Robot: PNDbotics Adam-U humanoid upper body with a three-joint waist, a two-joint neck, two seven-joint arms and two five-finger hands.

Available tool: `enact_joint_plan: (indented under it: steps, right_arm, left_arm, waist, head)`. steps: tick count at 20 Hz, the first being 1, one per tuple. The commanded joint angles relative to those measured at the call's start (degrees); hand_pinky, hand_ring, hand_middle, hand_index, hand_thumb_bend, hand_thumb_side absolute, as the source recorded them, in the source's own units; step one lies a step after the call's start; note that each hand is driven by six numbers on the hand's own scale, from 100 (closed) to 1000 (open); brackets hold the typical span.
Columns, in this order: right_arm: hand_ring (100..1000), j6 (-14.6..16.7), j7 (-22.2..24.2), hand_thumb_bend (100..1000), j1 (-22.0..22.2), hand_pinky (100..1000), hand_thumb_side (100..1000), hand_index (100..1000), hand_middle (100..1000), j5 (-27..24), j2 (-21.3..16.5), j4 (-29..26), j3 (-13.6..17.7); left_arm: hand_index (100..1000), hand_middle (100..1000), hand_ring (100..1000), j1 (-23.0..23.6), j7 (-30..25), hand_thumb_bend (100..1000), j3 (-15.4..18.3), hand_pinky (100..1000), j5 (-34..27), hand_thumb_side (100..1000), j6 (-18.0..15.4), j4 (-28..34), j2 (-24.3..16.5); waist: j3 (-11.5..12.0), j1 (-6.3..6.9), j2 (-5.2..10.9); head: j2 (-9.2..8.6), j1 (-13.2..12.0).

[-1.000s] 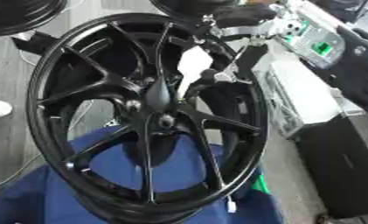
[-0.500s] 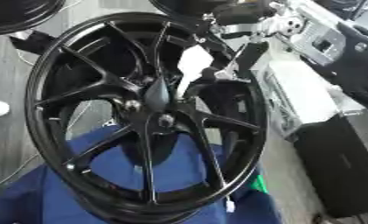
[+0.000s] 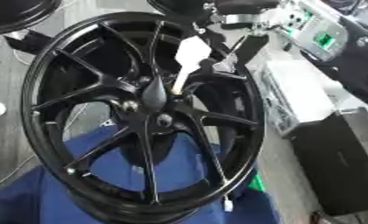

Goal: Pull the pin out of the wheel hub.

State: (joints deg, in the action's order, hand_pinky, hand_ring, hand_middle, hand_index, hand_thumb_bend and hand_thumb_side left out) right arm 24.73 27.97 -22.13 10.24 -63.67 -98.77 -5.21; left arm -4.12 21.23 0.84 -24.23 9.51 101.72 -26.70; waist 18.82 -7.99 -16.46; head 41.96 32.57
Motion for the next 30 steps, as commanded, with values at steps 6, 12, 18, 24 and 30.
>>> enact_joint_plan:
  steps: [6,12,18,24,30]
  right_arm:
    - [499,-2.1,-2.1,100,1.6,737,307,281,174,-5.2,-4.4,-2.4,5.4]
    - [483,-5.3,-6.0,100,6.4,751,238,276,166,-13.4,-6.2,-4.8,11.1]
    - [461,-7.9,-12.5,100,15.6,770,177,266,152,-22.5,-7.0,-4.8,20.0]
    - [441,-8.8,-20.7,100,29.3,791,181,263,146,-30.6,-1.5,-5.9,31.6]
    - [444,-8.7,-32.6,100,45.1,793,167,268,152,-21.3,15.8,-15.3,38.6]
  left_arm:
    - [767,743,810,0.1,-0.1,100,0.4,717,0.5,818,-0.3,0.9,-1.6]
    - [768,743,810,0.5,0.0,100,0.7,717,0.5,816,-0.4,0.9,-1.5]
    - [768,743,811,1.2,0.6,100,1.4,718,0.6,811,-0.7,0.9,-1.3]
    - [768,745,812,1.8,1.1,100,2.1,718,0.5,802,-1.1,1.1,-0.9]
    - [768,746,813,1.9,1.3,100,2.3,718,0.3,792,-1.3,1.4,0.2]
  waist:
    - [-1.1,0.62,1.0]
    - [-2.2,1.14,1.11]
    - [-4.2,1.96,1.21]
    - [-6.4,3.09,1.49]
    - [-7.3,5.16,1.65]
  head:
    - [0.01,-0.7]
    - [-0.07,-2.1]
    - [-0.14,-4.1]
    - [0.12,-6.1]
    - [-0.23,-8.2]
